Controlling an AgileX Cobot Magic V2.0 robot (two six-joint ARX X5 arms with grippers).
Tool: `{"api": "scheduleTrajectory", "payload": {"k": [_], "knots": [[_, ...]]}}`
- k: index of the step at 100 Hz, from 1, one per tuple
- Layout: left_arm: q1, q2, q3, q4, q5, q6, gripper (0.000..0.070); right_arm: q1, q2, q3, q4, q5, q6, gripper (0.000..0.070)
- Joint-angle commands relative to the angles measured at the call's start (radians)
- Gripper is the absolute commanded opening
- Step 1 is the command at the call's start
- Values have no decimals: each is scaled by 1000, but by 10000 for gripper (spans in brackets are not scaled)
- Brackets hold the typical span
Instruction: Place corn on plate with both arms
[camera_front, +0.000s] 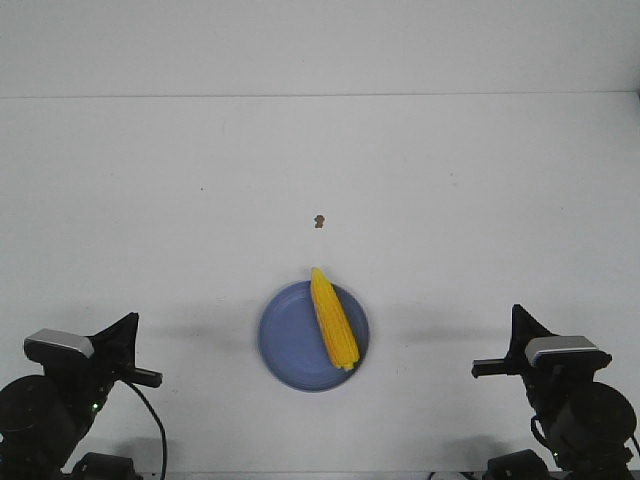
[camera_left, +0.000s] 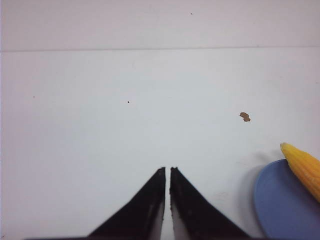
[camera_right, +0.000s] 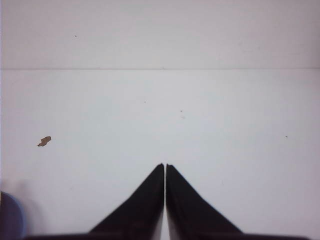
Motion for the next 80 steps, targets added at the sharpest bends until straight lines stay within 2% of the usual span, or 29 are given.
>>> {"api": "scheduleTrajectory", "payload": {"k": [1,80], "knots": [[0,0,10,10,-3,-2,4,1,1,3,13,2,5,0],[0,0,10,10,-3,-2,12,1,1,3,13,2,5,0]]}}
